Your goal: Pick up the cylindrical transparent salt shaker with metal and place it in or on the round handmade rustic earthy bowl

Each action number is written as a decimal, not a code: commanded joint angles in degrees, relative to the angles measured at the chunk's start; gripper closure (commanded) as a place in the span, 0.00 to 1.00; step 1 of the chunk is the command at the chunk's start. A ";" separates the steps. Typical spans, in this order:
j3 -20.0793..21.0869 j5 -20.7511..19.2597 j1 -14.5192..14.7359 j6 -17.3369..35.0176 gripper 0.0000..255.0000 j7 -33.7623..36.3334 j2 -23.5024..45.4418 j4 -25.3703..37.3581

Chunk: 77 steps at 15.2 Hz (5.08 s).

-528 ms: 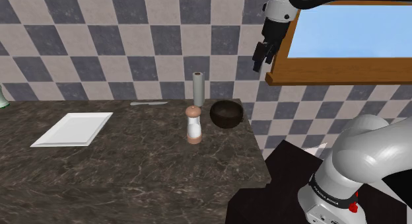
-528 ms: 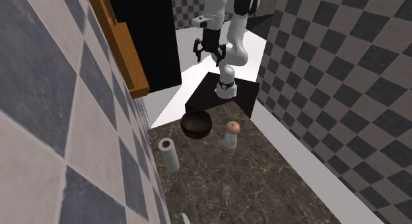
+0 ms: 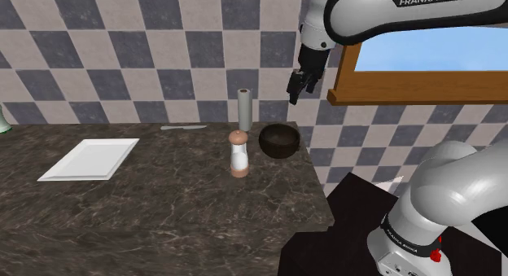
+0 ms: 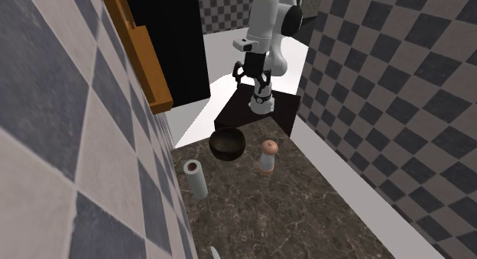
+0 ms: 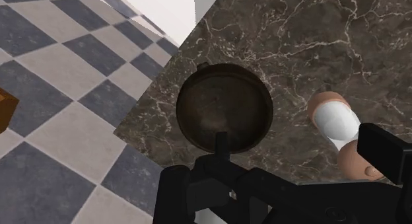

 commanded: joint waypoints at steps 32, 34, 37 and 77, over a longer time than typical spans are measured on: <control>19.62 -14.68 -2.89 29.20 0.00 29.40 32.05 3.04; 19.62 -14.68 -2.89 29.20 1.00 29.40 32.05 3.04; 19.63 -14.68 -2.89 29.21 1.00 29.40 32.05 3.04; 15.45 -6.11 -2.39 5.35 1.00 16.71 22.30 19.47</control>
